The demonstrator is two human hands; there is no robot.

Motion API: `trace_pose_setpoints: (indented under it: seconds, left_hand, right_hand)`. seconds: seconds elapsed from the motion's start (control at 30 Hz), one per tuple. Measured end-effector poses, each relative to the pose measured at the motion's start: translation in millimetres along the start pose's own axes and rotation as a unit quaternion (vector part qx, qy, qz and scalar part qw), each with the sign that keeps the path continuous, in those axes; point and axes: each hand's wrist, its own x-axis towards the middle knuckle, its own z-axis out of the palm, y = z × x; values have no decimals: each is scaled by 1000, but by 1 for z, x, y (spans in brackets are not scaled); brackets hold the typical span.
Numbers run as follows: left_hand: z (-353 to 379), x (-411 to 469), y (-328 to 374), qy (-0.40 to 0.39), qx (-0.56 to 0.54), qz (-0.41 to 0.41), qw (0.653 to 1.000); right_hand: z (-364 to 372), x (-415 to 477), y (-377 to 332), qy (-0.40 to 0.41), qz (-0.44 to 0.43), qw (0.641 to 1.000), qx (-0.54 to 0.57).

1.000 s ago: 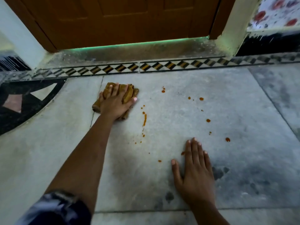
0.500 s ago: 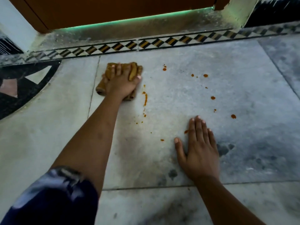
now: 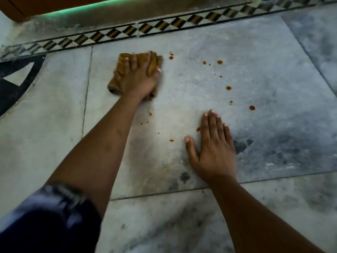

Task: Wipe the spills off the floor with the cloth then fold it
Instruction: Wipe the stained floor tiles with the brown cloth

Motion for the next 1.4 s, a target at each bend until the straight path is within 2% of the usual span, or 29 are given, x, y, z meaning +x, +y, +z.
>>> trace_pose_setpoints:
  seconds: [0.1, 0.17, 0.23, 0.3, 0.4, 0.47, 0.6, 0.67, 0.73, 0.83, 0.9, 0.97, 1.07, 1.2, 1.23, 1.3, 1.4]
  left_hand:
    - [10, -60, -11, -16, 49, 136, 989]
    - [6, -93, -40, -16, 70, 181, 981]
    - [-2, -90, -62, -8, 83, 160, 984]
    - [-5, -60, -63, 16, 75, 97, 992]
    - [-8, 1, -27, 28, 18, -24, 999]
    - [-9, 32, 3, 12, 3, -45, 999]
    - [-1, 30, 48, -22, 69, 99, 992]
    - [2, 8, 37, -24, 94, 178, 979]
    - [1, -5, 10, -11, 97, 208, 973]
    - [-8, 14, -7, 0, 65, 105, 992]
    - [-12, 36, 12, -4, 36, 43, 998]
    - [-7, 46, 40, -13, 30, 38, 999]
    - [2, 29, 58, -23, 54, 116, 992]
    - [6, -41, 5, -26, 76, 252, 964]
    - [4, -52, -14, -22, 75, 243, 967]
    - [-3, -48, -40, -6, 71, 167, 983]
    - [-6, -18, -21, 0, 55, 47, 997]
  right_hand:
    - [-1, 0, 0, -3, 4, 1000, 2]
    - [-2, 0, -1, -3, 2, 1000, -1]
    - [-2, 0, -1, -7, 1, 1000, 2]
    - [-3, 0, -1, -11, -2, 1000, 7]
    - [-2, 0, 0, -8, 0, 1000, 4]
    - [-1, 0, -1, -2, 1, 1000, 5]
    - [-1, 1, 0, 4, 4, 1000, 5]
    - [-1, 0, 0, 7, 7, 1000, 10]
    - [-1, 0, -1, 6, 9, 1000, 16]
    - [-1, 1, -1, 5, 11, 1000, 20]
    - [-1, 0, 0, 6, 10, 1000, 18]
    - [-1, 0, 0, 6, 7, 1000, 18]
    - [-1, 0, -1, 15, 10, 1000, 23]
    - [0, 0, 1, 12, 4, 1000, 24]
    - [0, 0, 1, 12, 1, 1000, 23]
    - [0, 0, 1, 11, -5, 1000, 26]
    - [0, -1, 1, 7, -12, 999, 38]
